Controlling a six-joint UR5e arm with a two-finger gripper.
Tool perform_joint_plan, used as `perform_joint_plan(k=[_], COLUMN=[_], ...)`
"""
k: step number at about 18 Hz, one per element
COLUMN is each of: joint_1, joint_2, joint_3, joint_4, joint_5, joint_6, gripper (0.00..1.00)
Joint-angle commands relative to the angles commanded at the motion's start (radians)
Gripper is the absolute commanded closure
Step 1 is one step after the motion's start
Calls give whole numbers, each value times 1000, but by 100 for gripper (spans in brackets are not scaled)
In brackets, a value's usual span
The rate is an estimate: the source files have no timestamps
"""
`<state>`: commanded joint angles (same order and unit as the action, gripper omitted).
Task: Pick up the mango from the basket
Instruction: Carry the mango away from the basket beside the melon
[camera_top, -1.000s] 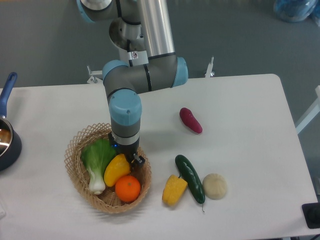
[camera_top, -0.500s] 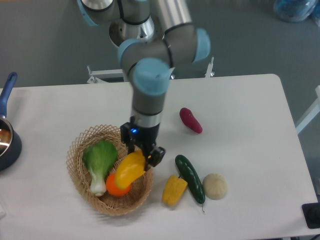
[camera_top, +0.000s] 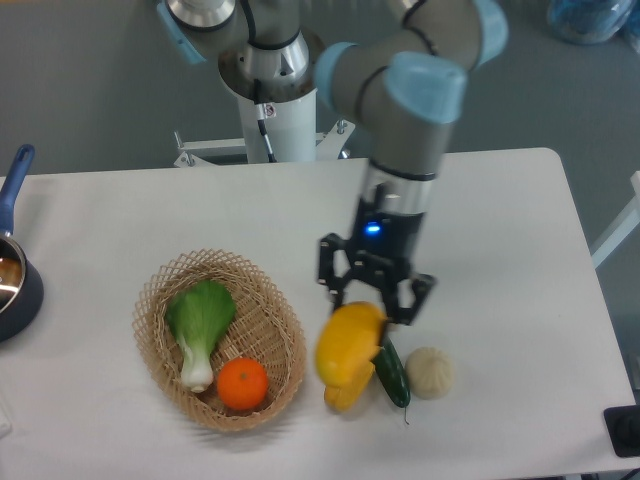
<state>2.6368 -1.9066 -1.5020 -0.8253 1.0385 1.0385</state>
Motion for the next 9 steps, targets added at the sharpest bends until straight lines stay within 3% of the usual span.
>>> perform_joint_plan(k=[4,9], joint_1=[18,45], joint_2=[-28,-26], joint_3=[42,39], joint_4=[0,0], joint_5=[2,3], joint_6=[3,11], gripper=[71,71])
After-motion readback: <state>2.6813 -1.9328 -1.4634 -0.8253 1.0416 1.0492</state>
